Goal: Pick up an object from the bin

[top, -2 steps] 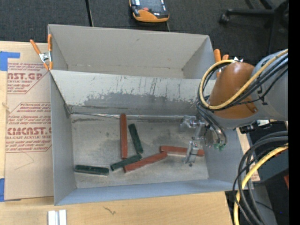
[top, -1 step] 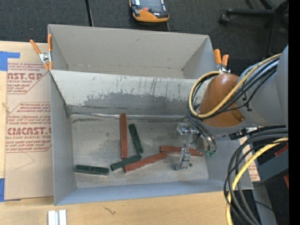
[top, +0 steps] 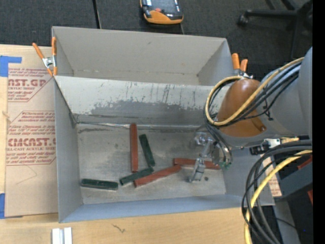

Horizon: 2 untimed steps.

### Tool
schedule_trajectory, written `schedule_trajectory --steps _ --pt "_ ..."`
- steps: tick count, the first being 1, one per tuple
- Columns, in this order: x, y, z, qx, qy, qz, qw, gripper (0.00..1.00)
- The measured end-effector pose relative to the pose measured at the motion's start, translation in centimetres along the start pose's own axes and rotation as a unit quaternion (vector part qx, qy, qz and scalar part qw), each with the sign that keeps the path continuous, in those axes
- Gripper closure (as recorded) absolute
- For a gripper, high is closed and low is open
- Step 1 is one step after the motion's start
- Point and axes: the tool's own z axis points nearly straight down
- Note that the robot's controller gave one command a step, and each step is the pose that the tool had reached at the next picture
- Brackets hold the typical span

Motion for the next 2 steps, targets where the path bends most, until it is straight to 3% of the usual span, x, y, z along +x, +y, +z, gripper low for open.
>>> schedule_trajectory --steps 1,2 --pt "0.05 0.25 0.30 0.001 -0.0004 -0.062 0.9981 0.00" --pt "-0.05 0.10 -0.01 0.000 -0.0012 -0.001 1.0000 1.00"
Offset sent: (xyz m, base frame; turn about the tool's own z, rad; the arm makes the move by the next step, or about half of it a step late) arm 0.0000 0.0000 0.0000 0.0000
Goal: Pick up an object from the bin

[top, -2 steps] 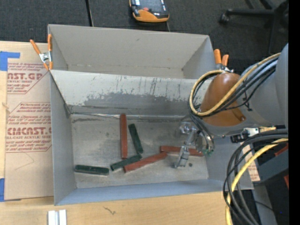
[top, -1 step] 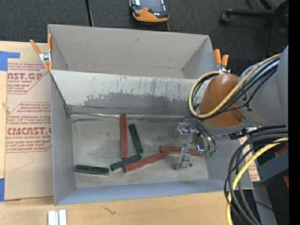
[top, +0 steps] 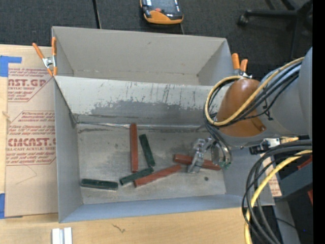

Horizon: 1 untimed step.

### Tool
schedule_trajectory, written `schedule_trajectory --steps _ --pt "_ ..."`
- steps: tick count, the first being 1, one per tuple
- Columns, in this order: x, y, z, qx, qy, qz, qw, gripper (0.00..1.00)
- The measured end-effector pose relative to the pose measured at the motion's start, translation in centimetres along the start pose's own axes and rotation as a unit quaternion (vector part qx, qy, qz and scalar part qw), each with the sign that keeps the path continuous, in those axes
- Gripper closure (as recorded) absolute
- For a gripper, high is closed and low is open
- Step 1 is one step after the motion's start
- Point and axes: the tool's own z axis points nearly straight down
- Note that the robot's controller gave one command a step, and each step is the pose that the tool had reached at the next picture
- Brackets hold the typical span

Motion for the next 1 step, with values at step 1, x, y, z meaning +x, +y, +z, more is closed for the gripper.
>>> schedule_trajectory --steps 1 --pt "0.00 0.00 0.00 0.000 0.0000 0.000 1.0000 1.00"
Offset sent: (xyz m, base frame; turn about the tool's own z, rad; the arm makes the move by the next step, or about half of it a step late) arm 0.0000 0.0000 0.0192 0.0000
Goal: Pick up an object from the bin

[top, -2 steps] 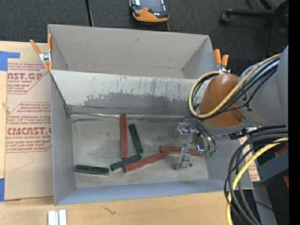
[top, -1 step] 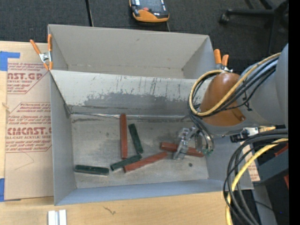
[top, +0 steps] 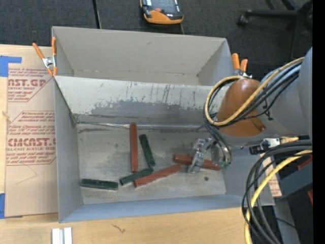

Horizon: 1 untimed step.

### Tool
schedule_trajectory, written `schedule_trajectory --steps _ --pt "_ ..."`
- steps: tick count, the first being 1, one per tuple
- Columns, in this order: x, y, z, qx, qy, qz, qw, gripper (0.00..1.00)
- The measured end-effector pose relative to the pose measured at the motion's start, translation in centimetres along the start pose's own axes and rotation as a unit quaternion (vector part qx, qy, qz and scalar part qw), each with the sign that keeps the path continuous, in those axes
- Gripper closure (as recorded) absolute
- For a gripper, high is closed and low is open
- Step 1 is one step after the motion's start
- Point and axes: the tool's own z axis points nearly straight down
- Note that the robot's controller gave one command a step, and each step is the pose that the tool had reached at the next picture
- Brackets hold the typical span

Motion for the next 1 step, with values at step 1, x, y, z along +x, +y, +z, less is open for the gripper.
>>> schedule_trajectory --steps 1 --pt "0.08 0.00 -0.32 0.000 0.0014 0.000 1.0000 1.00"
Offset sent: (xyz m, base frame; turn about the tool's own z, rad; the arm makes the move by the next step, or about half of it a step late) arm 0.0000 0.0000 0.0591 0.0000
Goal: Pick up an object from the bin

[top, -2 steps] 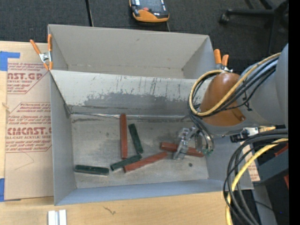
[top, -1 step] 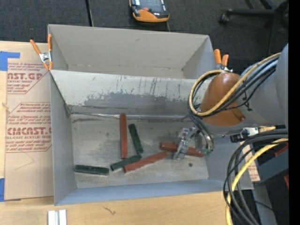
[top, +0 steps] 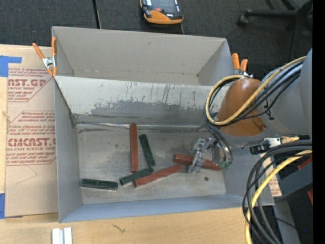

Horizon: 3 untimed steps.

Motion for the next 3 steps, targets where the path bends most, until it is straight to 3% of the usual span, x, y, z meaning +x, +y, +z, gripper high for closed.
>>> schedule_trajectory --steps 1,3 --pt "0.2 0.0 -1.1 0.000 0.0032 0.000 1.0000 1.00" --pt "-0.1 0.1 -3.5 0.000 -0.0023 0.000 1.0000 1.00"
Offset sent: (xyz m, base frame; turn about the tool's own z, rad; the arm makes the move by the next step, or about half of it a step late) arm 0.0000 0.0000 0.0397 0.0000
